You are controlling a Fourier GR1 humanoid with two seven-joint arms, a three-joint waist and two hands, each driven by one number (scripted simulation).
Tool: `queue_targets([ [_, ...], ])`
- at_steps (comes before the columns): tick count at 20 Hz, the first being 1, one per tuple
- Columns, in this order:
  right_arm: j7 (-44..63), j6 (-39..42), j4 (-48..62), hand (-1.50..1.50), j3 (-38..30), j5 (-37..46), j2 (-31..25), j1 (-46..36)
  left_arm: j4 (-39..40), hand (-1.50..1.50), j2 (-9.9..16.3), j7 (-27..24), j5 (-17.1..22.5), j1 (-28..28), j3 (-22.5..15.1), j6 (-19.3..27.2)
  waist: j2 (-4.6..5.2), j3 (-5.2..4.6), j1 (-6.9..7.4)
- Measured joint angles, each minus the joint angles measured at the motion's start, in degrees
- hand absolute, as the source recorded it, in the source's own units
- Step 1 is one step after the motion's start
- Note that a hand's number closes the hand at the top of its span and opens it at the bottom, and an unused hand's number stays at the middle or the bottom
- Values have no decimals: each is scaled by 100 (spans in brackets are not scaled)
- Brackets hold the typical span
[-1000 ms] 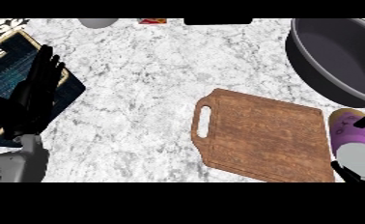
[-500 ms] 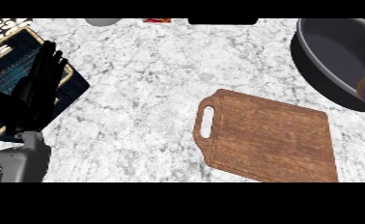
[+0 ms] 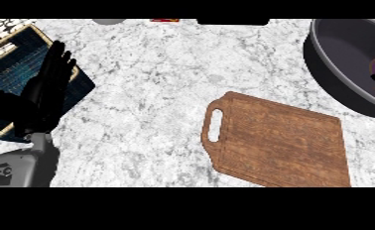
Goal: Pick the can from the cutting board and place it in the pot
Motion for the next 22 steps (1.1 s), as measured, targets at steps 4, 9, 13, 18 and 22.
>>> queue_targets([
  [4,-430,-950,744,150,214,1012,-141,-223,17,0,17,39,-15,-83,-13,-19,23,3,60],
  [9,-1152,-1749,2510,150,346,1648,-200,-1008,10,0,59,82,60,-113,39,-114,31,8,104],
  [13,-1585,-1935,3819,150,353,1811,-193,-1575,134,0,-24,-15,14,-170,-11,-105,51,11,134],
  [18,-1752,-1619,5016,-150,252,1766,-195,-2056,147,0,-71,-15,-47,-220,-54,-66,66,12,175],
  [22,-2099,-1025,5640,-150,173,1625,-216,-2356,151,0,-104,-19,-45,-245,-70,-65,81,16,207],
])
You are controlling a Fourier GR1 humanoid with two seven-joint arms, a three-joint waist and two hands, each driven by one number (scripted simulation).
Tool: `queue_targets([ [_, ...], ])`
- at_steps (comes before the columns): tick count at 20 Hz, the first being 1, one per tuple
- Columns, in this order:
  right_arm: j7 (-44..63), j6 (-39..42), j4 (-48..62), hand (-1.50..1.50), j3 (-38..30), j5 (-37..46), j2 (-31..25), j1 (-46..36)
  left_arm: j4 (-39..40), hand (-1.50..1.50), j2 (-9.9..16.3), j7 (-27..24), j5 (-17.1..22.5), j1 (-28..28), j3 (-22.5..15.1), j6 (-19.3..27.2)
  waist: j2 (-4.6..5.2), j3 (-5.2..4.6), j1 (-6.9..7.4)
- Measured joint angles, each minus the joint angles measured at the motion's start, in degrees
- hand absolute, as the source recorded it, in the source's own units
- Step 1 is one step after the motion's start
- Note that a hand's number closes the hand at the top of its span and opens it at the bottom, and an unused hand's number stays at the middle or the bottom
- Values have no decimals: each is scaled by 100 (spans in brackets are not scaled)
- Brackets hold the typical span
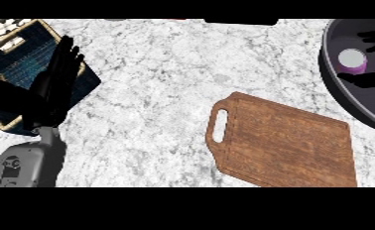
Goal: Pick the can from the cutting board and place it in the pot
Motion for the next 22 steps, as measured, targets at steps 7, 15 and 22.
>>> queue_targets([
  [7,-658,969,580,-150,-736,-853,-1,-300,42,0,36,-56,27,20,77,-35,-5,8,-50],
  [15,-767,2050,1106,-150,-1424,-1533,-727,-347,85,0,67,-83,44,-23,133,-70,14,13,-60],
  [22,-729,2733,1292,-150,-1665,-1765,-1412,-19,20,0,53,-23,47,-8,134,-59,31,25,-54],
])
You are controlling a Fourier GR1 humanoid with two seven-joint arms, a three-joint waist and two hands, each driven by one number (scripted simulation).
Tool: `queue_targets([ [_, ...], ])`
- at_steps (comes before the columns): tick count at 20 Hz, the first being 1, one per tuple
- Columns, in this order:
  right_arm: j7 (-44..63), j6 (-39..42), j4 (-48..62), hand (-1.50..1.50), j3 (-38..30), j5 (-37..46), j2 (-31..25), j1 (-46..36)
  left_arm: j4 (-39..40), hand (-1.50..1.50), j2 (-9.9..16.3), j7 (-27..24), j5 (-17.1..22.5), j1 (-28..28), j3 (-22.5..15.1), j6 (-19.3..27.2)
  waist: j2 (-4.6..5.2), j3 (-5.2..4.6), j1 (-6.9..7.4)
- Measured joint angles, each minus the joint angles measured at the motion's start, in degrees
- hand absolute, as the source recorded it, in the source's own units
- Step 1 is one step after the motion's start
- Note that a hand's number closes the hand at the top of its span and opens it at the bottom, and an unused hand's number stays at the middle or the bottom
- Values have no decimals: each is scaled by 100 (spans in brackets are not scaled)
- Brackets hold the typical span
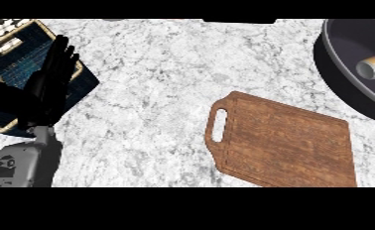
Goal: Pick the can from the cutting board and place it in the pot
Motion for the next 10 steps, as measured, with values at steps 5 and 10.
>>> queue_targets([
  [5,43,174,-27,-150,-39,-55,-246,236,-84,0,18,56,15,0,2,-17,4,11,15],
  [10,131,329,-78,-150,-61,-103,-477,389,-106,0,-18,22,-1,85,-21,-13,9,18,25],
])
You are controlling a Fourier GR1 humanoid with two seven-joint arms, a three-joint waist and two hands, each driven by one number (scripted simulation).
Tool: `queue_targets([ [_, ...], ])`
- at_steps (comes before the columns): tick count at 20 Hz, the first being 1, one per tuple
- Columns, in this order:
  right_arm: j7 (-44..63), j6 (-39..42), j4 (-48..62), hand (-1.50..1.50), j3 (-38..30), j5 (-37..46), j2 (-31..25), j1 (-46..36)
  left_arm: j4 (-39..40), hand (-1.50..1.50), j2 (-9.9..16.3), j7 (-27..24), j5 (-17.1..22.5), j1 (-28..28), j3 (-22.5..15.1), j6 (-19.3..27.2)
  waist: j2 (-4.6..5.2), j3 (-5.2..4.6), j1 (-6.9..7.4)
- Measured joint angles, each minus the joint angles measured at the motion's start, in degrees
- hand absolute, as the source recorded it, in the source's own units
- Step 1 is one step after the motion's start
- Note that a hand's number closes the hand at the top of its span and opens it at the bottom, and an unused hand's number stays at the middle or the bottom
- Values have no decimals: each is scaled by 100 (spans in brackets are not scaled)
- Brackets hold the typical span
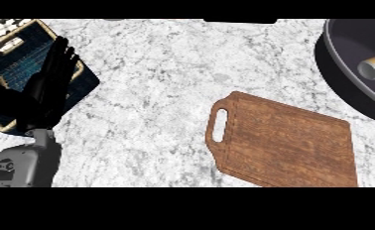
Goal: Pick the can from the cutting board and place it in the pot
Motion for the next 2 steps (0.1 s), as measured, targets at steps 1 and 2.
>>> queue_targets([
  [1,-6,16,-20,-150,11,3,-6,33,-11,0,-4,21,4,-24,4,12,-1,0,-4],
  [2,29,54,-30,-150,7,-11,-41,29,18,0,-23,9,-2,-23,-10,13,3,2,-6],
])
